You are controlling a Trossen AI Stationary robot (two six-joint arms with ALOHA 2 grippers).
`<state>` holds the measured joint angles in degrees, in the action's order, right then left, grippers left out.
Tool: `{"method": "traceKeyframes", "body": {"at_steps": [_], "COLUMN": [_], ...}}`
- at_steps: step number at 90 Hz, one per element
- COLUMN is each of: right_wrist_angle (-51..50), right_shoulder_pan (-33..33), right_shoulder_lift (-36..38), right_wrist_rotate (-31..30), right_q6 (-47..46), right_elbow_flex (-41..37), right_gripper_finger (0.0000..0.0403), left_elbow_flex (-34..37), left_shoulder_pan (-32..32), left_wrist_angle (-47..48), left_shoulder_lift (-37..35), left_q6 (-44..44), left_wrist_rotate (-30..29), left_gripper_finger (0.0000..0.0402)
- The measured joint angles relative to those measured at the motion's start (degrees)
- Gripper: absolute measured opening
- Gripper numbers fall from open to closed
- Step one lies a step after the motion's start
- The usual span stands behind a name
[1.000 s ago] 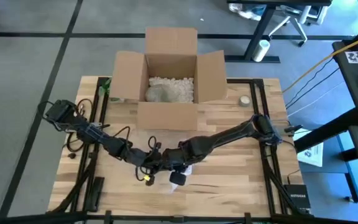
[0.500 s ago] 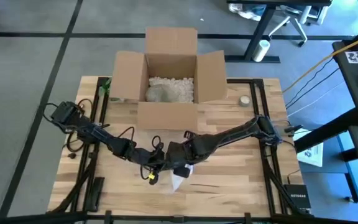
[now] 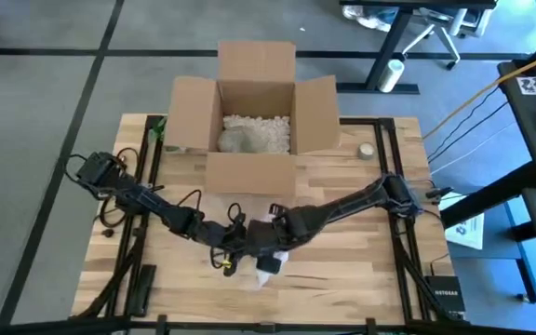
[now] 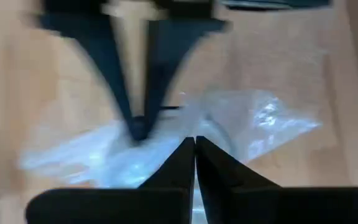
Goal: Wrap mug
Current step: Wrap the blue mug with the bubble wrap
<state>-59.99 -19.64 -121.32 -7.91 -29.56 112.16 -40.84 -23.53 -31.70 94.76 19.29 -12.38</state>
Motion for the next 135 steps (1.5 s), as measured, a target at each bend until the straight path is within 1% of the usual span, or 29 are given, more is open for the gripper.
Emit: {"method": "traceKeyframes", "body": {"at_steps": [17, 30, 49, 66, 80, 88, 95, 108, 119, 135], "right_wrist_angle": [0.8, 0.9, 2.0, 4.0, 8.2, 10.8, 10.9, 10.8, 10.4, 8.8], "right_shoulder_pan": [-0.2, -0.3, -0.2, -0.2, 0.2, 0.3, 0.6, 0.9, 0.9, 0.9], "right_shoulder_lift": [0.0, 0.0, 0.0, -0.1, -0.1, -0.1, -0.1, -0.1, -0.1, -0.1], "right_wrist_rotate": [1.4, 5.9, 6.0, 6.2, 8.0, 8.1, 8.2, 7.7, 7.6, 8.4], "right_q6": [0.0, 0.0, 0.0, -0.2, -0.6, -0.7, -0.6, -0.6, -0.6, -0.8], "right_elbow_flex": [0.0, -0.1, -1.4, -6.9, -11.3, -12.5, -12.6, -12.5, -11.0, -7.9], "right_gripper_finger": [0.0, 0.0, 0.0, 0.0, 0.0, 0.0, 0.0, 0.0, 0.0, 0.0], "left_elbow_flex": [0.0, 0.0, 0.0, 0.1, 0.1, 0.1, 0.1, 0.1, 0.1, 0.1], "left_shoulder_pan": [0.0, 0.0, 0.0, 0.0, 0.0, 0.0, -0.4, -1.5, -0.9, 0.9], "left_wrist_angle": [0.1, 0.2, 0.4, 0.0, -0.4, -0.6, -1.6, -4.9, -4.9, -4.9], "left_shoulder_lift": [0.0, 0.0, 0.0, -0.3, -0.8, -0.9, -0.9, -1.0, -1.0, -0.4], "left_q6": [0.0, -0.1, 0.0, 0.5, 0.9, 2.8, 3.2, 1.1, -0.6, -1.3], "left_wrist_rotate": [0.0, 0.0, -0.1, -0.2, -0.2, 2.8, 5.2, 5.8, 3.4, 3.4], "left_gripper_finger": [0.0, 0.0, 0.0, 0.0, 0.0, 0.0, 0.0, 0.0, 0.0, 0.0]}}
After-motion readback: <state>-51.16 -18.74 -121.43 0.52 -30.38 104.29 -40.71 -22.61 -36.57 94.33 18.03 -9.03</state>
